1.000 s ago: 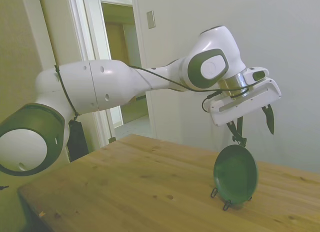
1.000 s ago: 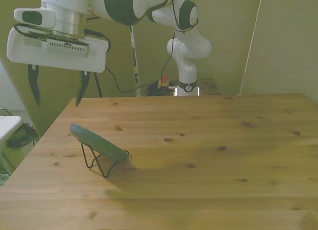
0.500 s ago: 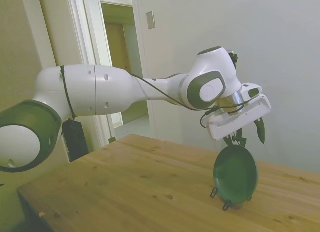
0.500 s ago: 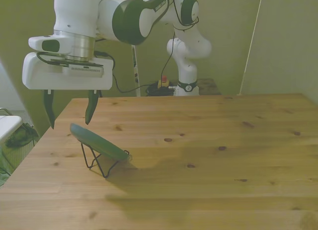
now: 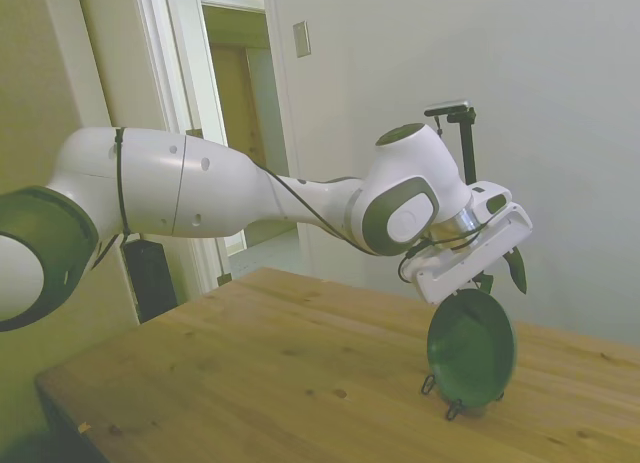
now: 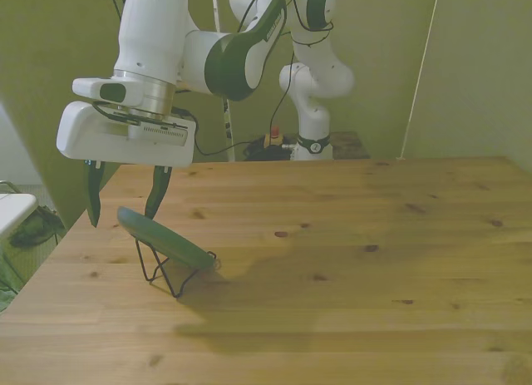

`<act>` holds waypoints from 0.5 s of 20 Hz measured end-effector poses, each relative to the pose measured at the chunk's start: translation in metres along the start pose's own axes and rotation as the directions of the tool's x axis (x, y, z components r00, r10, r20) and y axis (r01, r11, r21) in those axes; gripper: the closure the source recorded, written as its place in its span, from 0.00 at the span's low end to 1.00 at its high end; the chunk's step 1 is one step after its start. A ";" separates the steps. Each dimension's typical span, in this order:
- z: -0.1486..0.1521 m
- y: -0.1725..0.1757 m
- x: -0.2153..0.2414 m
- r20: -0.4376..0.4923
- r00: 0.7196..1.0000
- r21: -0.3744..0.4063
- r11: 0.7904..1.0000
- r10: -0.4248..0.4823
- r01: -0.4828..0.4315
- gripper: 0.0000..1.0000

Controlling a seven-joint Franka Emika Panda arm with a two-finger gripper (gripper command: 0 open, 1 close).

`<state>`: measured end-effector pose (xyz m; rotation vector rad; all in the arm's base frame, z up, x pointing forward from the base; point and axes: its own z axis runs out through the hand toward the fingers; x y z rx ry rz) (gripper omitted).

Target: Unload the plate

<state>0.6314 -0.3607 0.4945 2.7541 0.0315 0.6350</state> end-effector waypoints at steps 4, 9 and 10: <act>0.005 0.004 -0.008 -0.016 1.000 -0.012 1.000 0.023 -0.023 1.00; 0.007 0.003 -0.008 -0.025 0.998 -0.004 0.998 0.062 -0.062 1.00; 0.007 0.002 -0.007 -0.027 0.997 -0.002 0.998 0.067 -0.067 1.00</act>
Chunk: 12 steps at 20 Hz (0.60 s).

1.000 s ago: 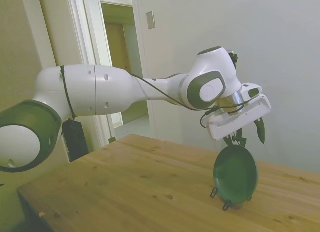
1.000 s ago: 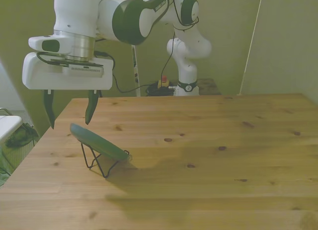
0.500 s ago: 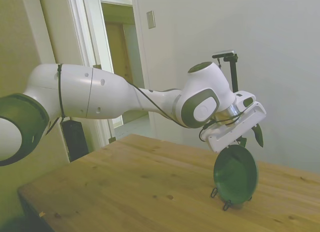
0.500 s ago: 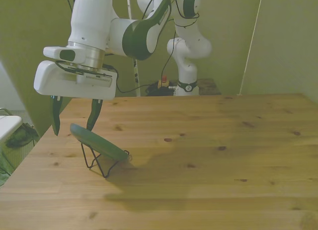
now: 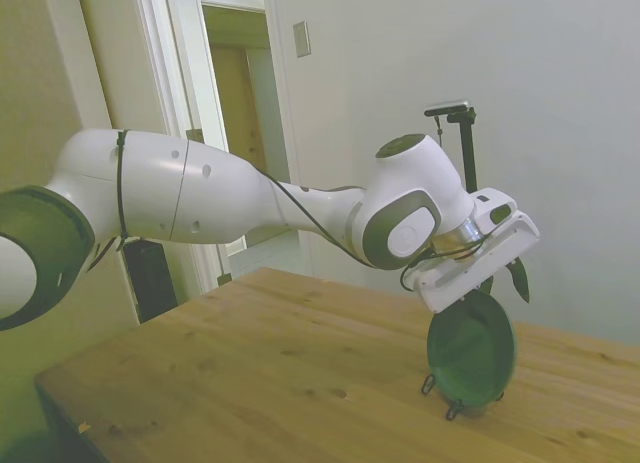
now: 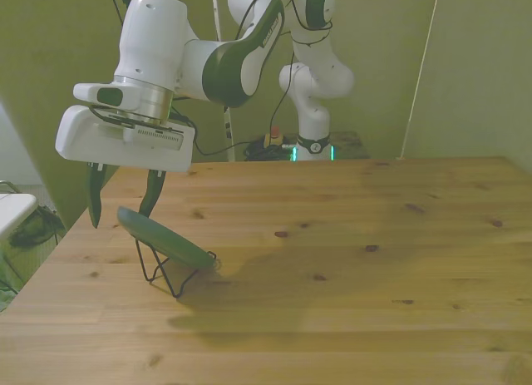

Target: Unload the plate

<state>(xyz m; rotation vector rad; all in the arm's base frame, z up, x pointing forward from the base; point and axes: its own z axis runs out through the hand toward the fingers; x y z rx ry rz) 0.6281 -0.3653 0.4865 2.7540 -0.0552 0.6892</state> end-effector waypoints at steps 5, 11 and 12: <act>0.002 -0.008 0.004 -0.003 1.000 0.011 1.000 0.011 -0.011 1.00; 0.005 -0.013 0.005 -0.002 1.000 0.016 1.000 0.013 -0.013 1.00; 0.005 -0.013 0.005 -0.002 1.000 0.016 1.000 0.014 -0.014 1.00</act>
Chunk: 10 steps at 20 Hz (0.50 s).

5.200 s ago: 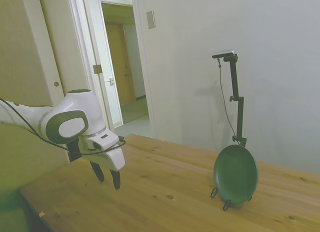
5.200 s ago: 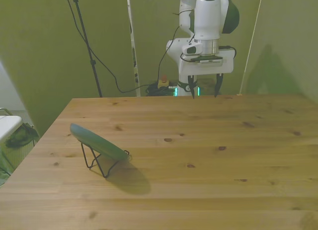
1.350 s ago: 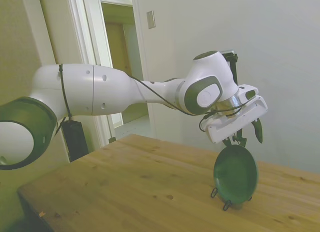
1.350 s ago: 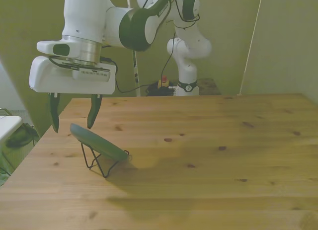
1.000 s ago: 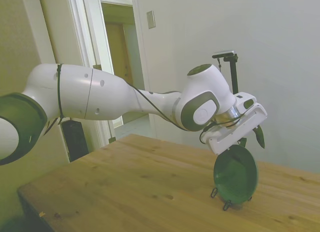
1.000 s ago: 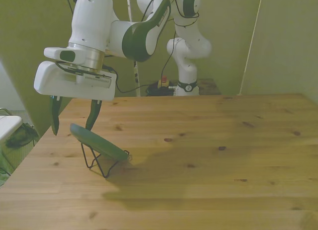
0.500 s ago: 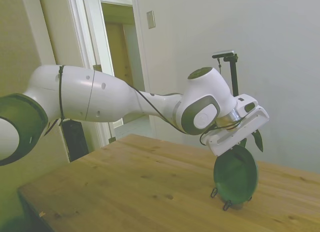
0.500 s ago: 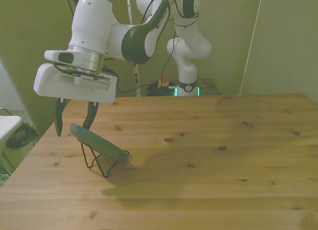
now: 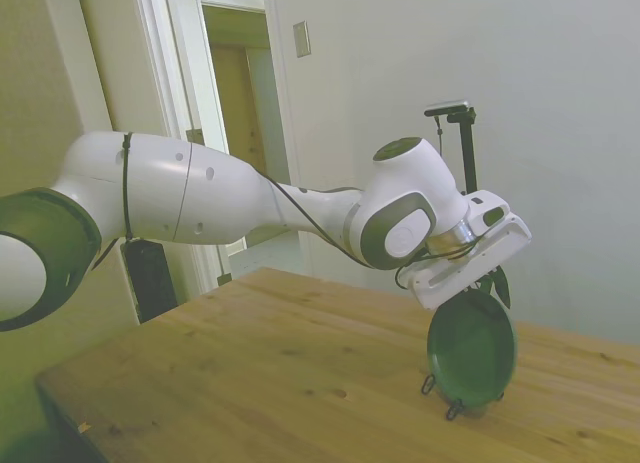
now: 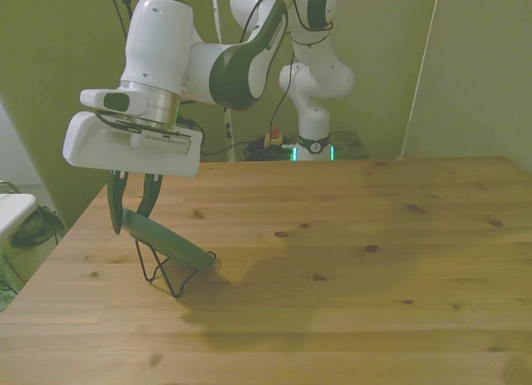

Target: Unload the plate

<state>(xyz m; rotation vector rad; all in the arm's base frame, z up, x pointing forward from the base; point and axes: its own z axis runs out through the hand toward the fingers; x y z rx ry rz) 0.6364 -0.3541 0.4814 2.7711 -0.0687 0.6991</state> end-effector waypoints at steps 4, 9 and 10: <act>-0.002 0.000 0.001 -0.003 1.000 -0.001 1.000 0.004 -0.004 1.00; -0.010 0.003 0.007 -0.020 1.000 -0.009 1.000 0.011 -0.011 1.00; -0.012 0.003 0.009 -0.023 1.000 -0.009 1.000 0.015 -0.015 1.00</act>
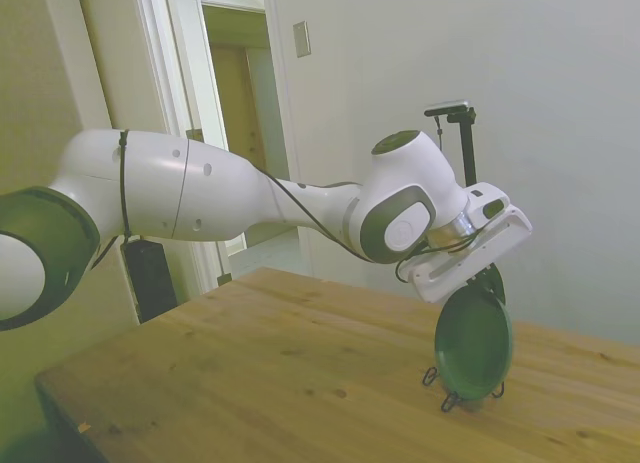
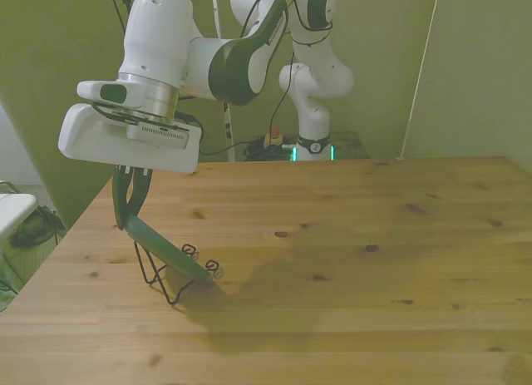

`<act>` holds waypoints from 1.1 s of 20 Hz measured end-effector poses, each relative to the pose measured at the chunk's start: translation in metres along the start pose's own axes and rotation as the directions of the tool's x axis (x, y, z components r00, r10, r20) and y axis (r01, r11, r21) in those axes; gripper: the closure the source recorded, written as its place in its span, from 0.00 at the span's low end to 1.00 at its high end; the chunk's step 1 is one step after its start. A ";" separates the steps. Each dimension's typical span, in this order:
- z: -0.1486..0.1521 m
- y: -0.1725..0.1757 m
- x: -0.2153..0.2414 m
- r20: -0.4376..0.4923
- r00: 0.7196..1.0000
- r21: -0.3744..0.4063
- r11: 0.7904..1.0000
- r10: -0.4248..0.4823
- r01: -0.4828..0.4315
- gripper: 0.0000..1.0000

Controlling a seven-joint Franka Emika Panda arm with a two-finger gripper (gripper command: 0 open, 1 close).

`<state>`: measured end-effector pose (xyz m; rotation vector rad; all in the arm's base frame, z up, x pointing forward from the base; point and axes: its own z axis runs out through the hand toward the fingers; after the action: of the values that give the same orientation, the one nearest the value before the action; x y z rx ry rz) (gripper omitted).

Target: Unload the plate

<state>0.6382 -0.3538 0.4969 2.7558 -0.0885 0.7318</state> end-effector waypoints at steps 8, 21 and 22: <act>-0.050 -0.005 0.021 0.080 0.976 0.089 0.974 0.203 -0.210 1.00; -0.008 -0.095 0.044 0.449 0.838 0.454 0.729 0.309 -0.512 1.00; 0.006 -0.102 0.044 0.477 0.827 0.458 0.719 0.298 -0.523 1.00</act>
<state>0.6928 -0.2576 0.4870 3.4931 -0.7170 0.3378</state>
